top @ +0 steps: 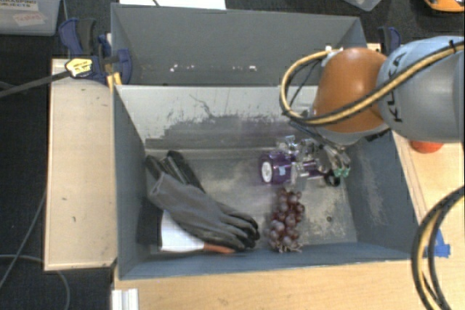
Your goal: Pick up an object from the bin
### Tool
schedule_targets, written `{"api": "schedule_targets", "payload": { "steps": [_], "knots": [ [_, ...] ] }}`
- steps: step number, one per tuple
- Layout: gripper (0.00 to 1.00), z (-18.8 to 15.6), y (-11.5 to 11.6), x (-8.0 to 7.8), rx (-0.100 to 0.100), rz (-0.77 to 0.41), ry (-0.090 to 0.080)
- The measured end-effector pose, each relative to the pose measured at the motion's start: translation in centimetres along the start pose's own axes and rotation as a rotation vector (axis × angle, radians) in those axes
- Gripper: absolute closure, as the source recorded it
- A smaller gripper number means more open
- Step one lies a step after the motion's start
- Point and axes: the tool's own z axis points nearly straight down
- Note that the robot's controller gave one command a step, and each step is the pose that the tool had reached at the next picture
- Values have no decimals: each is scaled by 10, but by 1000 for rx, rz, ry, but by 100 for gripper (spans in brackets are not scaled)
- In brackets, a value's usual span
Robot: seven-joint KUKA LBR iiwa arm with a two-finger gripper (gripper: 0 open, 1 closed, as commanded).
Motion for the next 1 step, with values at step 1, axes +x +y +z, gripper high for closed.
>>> {"api": "schedule_targets", "payload": {
  "steps": [1],
  "knots": [
    [100,-18,0,0,0,1,0]
  ]
}}
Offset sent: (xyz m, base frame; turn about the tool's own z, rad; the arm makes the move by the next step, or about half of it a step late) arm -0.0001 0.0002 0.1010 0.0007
